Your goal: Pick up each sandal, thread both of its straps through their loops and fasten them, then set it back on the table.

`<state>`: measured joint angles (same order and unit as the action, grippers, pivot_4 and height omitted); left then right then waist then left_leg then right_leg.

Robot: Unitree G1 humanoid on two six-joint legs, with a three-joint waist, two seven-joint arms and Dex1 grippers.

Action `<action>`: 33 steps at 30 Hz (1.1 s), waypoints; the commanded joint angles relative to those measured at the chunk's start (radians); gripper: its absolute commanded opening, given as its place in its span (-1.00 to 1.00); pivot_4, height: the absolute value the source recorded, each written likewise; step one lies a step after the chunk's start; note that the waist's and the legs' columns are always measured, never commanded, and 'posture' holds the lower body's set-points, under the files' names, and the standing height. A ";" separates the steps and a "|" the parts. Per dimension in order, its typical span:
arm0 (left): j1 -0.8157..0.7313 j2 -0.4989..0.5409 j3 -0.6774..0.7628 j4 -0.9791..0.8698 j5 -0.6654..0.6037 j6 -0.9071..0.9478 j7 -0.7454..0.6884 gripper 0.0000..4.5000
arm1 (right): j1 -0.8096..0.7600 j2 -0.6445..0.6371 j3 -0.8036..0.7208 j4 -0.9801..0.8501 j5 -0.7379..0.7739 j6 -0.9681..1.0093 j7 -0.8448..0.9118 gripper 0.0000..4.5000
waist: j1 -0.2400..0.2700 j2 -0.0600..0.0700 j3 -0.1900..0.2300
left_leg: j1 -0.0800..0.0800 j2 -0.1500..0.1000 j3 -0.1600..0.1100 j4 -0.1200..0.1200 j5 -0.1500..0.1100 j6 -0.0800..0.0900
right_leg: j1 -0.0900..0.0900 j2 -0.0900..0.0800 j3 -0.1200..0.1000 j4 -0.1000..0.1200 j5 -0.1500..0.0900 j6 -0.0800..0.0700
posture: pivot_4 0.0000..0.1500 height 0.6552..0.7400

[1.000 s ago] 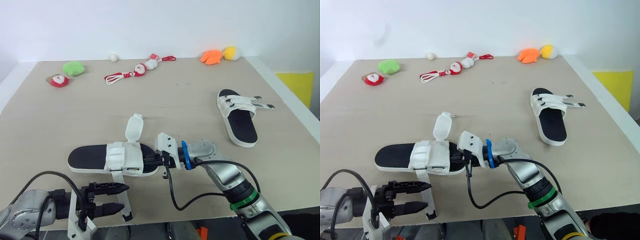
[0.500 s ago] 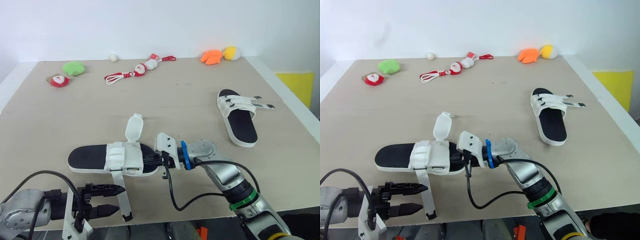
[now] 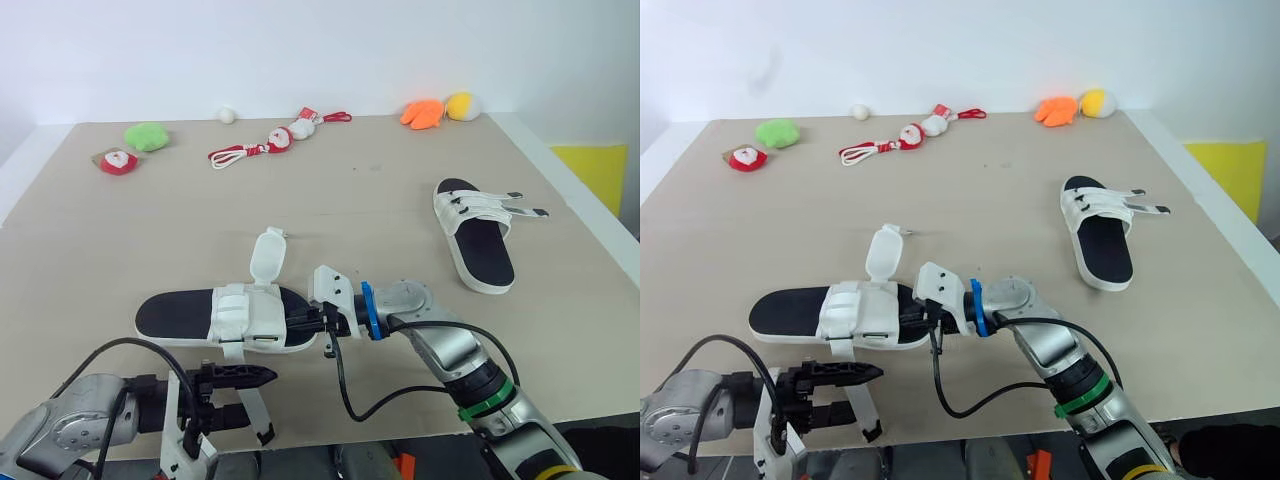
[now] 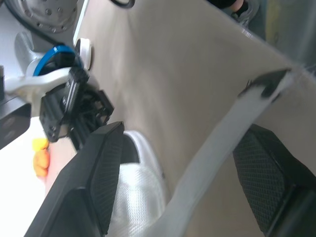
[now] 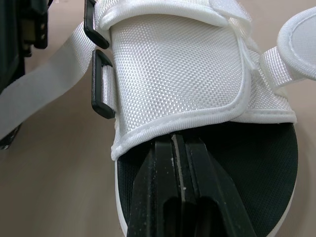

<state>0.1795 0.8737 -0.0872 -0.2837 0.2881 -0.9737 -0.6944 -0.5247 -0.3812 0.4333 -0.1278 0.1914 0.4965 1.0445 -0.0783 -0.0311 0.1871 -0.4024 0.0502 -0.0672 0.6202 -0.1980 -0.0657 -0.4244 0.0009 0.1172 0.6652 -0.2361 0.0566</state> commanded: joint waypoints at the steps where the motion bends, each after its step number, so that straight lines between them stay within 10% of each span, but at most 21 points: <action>1: -0.001 -0.001 -0.030 -0.011 0.002 -0.002 0.015 0.26 | -0.006 -0.002 -0.008 -0.039 0.013 0.000 0.000 -1.00 | 0.000 0.000 0.000 | 0.000 0.000 0.000 0.000 0.000 0.000 | 0.000 0.000 0.000 0.000 0.000 0.000 | 1.00 1.00; 7: 0.017 0.019 -0.070 -0.046 -0.068 0.043 0.007 -0.95 | -0.006 0.000 -0.009 -0.039 0.013 0.002 -0.004 -1.00 | 0.000 0.000 0.000 | 0.000 0.000 0.000 0.000 0.000 0.000 | 0.000 0.000 0.000 0.000 0.000 0.000 | 1.00 1.00; 22: -0.009 0.128 -0.022 -0.450 -0.941 0.951 -0.049 -0.98 | -0.017 0.002 -0.008 -0.019 0.006 -0.012 -0.001 -1.00 | 0.000 0.000 0.000 | 0.000 0.001 0.000 0.001 0.000 0.000 | 0.000 0.001 0.000 0.000 0.000 0.000 | 1.00 1.00; 33: -0.175 0.069 0.249 -0.376 -1.634 1.360 0.164 -0.98 | -0.015 0.002 -0.006 -0.022 0.006 -0.008 -0.005 -1.00 | -0.001 0.000 0.000 | 0.000 0.001 -0.001 0.003 0.000 0.000 | 0.001 0.002 0.000 0.000 0.000 0.000 | 1.00 1.00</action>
<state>0.0231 0.9518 0.1113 -0.6511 -1.2736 0.3706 -0.5513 -0.5261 -0.3816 0.4317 -0.1309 0.1915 0.4961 1.0399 -0.0788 -0.0310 0.1874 -0.4027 0.0508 -0.0684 0.6228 -0.1979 -0.0656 -0.4238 0.0025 0.1169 0.6656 -0.2360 0.0572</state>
